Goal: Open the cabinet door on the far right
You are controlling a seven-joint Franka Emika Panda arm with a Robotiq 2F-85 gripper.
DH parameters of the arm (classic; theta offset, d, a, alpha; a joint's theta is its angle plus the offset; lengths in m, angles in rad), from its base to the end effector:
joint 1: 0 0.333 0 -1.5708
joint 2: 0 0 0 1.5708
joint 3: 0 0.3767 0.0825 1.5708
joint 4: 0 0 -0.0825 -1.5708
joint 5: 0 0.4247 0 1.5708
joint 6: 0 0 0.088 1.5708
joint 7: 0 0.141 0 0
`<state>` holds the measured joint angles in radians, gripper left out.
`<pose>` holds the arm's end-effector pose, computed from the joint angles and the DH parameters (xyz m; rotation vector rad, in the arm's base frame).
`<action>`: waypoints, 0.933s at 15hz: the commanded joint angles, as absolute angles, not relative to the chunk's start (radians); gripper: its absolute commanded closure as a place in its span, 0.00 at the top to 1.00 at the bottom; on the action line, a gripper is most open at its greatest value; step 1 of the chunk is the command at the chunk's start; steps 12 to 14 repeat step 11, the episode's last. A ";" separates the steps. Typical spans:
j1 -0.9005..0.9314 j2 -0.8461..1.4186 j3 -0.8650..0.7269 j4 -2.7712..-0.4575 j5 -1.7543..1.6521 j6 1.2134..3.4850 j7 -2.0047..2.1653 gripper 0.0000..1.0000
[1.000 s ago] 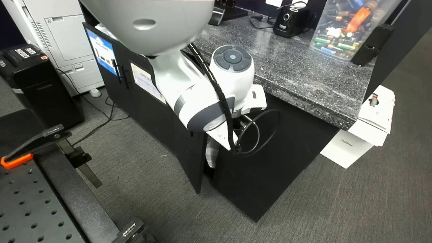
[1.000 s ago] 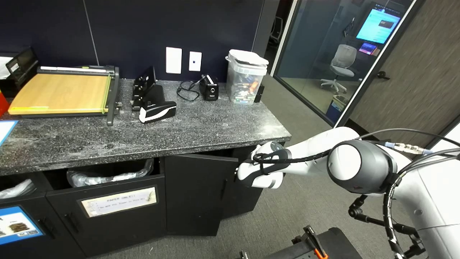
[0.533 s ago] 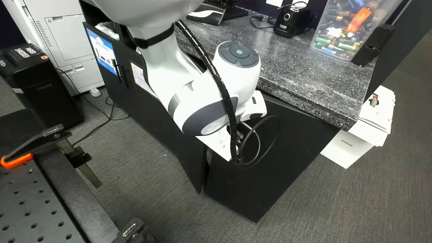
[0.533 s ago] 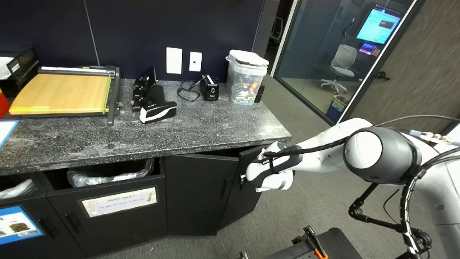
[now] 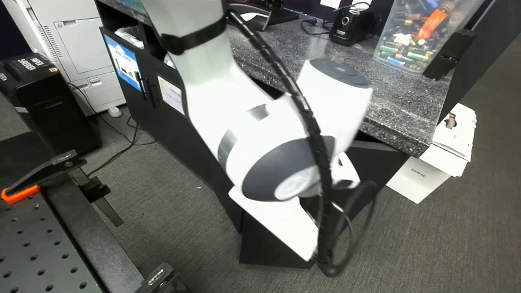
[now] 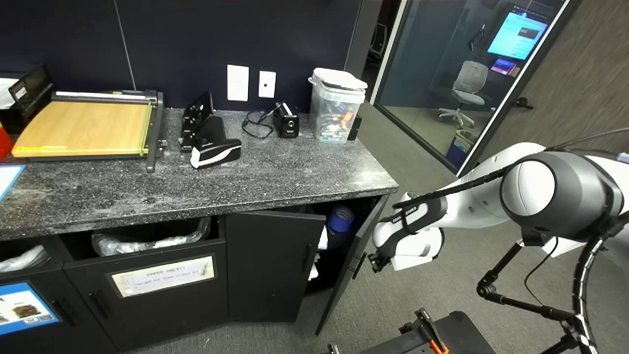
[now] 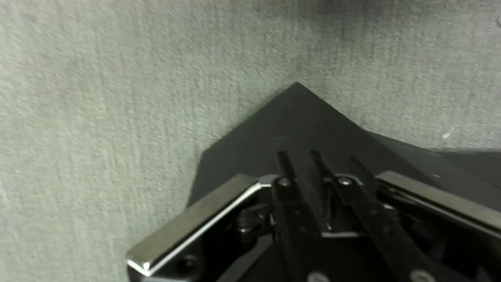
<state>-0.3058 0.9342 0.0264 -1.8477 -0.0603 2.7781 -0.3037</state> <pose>0.6410 -0.1815 -0.0190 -3.1389 -0.1099 0.0046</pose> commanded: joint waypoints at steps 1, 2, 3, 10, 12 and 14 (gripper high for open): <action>-0.311 0.872 -0.129 -1.791 -0.108 2.539 -0.298 0.04; -0.318 0.866 -0.170 -1.758 -0.125 2.459 -0.304 0.04; -0.326 0.863 -0.208 -1.725 -0.146 2.385 -0.310 0.19; -0.385 0.863 -0.292 -1.546 -0.209 2.074 -0.361 0.52; -0.387 0.863 -0.294 -1.520 -0.209 2.045 -0.365 0.59; -0.387 0.863 -0.294 -1.520 -0.209 2.045 -0.365 0.59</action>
